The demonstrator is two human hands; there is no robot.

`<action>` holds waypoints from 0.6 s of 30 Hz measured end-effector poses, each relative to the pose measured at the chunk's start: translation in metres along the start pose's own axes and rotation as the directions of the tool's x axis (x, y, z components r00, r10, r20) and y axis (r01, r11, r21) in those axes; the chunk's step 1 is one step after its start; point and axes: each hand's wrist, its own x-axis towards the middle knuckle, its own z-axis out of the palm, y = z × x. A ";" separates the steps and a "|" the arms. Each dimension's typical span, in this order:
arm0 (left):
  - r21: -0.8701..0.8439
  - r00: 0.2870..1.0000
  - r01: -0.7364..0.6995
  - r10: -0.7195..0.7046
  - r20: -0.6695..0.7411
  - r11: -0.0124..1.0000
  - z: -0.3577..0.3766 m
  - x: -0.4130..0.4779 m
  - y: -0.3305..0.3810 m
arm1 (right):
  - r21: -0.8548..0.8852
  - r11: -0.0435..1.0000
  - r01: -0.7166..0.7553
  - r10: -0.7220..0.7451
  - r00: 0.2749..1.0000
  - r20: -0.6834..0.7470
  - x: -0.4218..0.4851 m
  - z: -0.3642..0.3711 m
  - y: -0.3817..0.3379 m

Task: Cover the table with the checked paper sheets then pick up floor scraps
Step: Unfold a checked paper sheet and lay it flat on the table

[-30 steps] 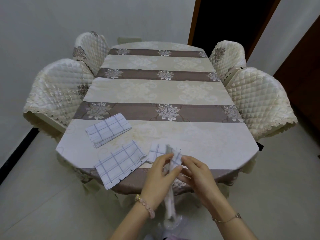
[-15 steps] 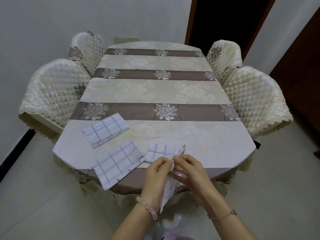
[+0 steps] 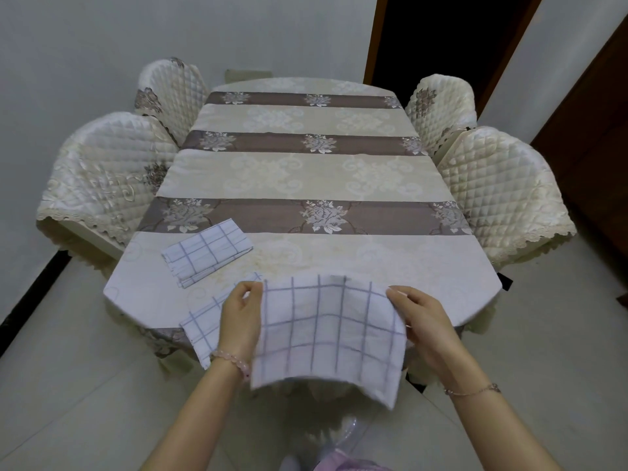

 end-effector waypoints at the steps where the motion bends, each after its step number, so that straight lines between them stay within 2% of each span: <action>1: 0.042 1.000 -0.009 0.009 -0.001 0.999 -0.004 0.006 0.000 | -0.025 1.000 0.003 -0.003 1.000 -0.005 0.004 -0.003 -0.002; 4: 0.105 0.999 0.029 -0.033 0.028 0.994 -0.006 0.026 -0.012 | -0.067 0.998 0.002 -0.001 1.000 0.009 0.020 -0.004 -0.002; 6: 0.055 0.981 0.146 -0.152 0.121 0.988 -0.006 0.030 -0.018 | -0.075 0.997 -0.005 0.005 1.000 0.001 0.030 0.000 -0.001; 8: -0.028 0.918 0.329 -0.312 0.244 0.944 -0.003 0.031 -0.030 | -0.074 0.997 -0.007 0.006 1.000 -0.010 0.040 0.002 0.004; 10: 0.009 0.876 0.404 -0.390 0.284 0.915 -0.001 0.023 -0.038 | -0.065 0.998 -0.007 0.005 0.999 -0.031 0.049 0.002 0.011; 13: 0.117 0.885 0.382 -0.399 0.241 0.917 0.005 0.015 -0.055 | -0.051 0.997 -0.057 0.056 0.998 -0.036 0.059 -0.004 0.022; 18: 0.041 0.928 0.362 -0.364 0.076 0.931 0.009 0.021 -0.069 | -0.047 0.975 -0.217 0.221 0.970 0.103 0.055 -0.016 0.047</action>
